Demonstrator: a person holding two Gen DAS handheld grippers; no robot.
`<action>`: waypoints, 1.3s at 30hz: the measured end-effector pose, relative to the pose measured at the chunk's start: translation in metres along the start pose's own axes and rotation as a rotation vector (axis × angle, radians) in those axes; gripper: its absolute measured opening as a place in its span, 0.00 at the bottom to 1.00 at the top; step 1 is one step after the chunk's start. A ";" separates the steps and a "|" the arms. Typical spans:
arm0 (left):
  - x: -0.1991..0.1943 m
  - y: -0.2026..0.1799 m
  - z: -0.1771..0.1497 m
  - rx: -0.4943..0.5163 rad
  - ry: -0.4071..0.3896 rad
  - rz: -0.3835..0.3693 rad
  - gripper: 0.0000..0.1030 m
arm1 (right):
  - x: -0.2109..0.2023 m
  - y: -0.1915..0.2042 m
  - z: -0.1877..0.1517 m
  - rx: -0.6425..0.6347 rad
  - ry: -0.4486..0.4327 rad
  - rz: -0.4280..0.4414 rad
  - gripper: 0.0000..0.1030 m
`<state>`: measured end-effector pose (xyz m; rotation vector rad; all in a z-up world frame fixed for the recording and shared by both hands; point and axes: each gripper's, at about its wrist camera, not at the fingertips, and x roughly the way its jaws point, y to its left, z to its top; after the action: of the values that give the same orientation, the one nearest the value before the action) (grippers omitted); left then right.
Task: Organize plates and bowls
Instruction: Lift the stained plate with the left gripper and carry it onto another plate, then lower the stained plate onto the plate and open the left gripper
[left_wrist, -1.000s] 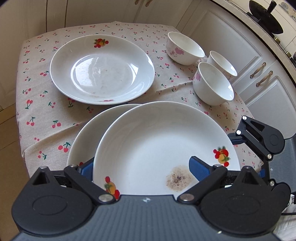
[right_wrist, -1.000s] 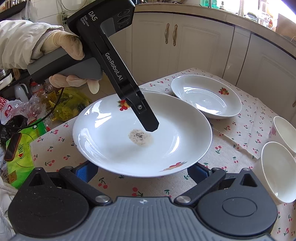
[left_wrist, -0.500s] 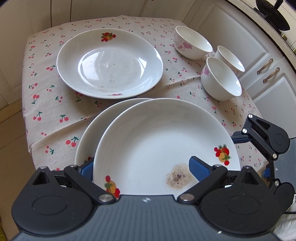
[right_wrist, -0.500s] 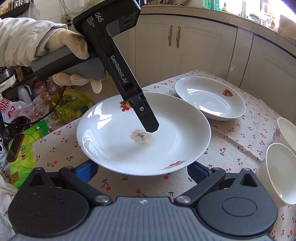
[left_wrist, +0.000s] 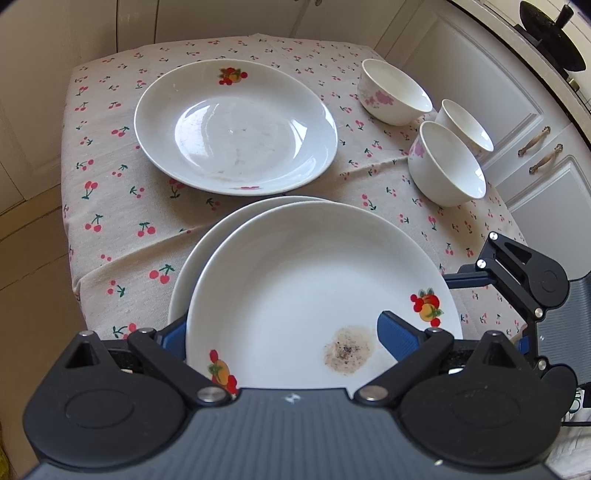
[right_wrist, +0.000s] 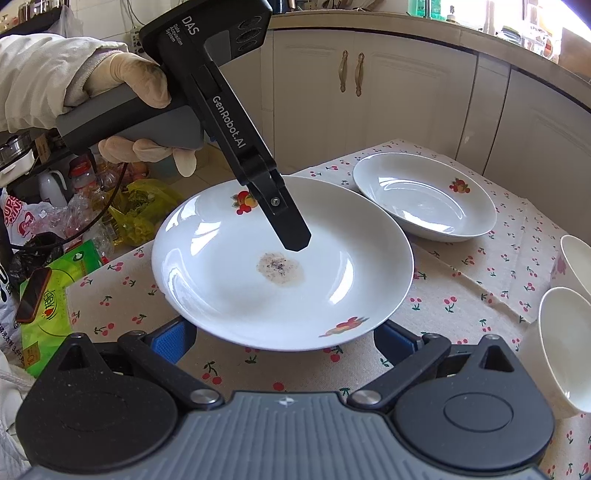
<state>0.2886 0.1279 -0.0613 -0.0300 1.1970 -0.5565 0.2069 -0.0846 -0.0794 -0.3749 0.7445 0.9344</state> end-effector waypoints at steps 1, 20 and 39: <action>-0.001 0.000 0.000 -0.003 0.000 0.000 0.96 | 0.001 0.000 0.000 -0.001 0.001 -0.001 1.00; -0.018 0.007 -0.007 -0.065 -0.035 0.008 0.96 | 0.002 0.007 0.003 -0.013 0.027 -0.058 1.00; -0.041 -0.012 -0.020 0.022 -0.163 0.117 0.97 | -0.024 0.003 -0.003 0.044 -0.025 -0.161 1.00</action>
<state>0.2563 0.1405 -0.0294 0.0135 1.0264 -0.4555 0.1940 -0.0986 -0.0639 -0.3780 0.7008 0.7685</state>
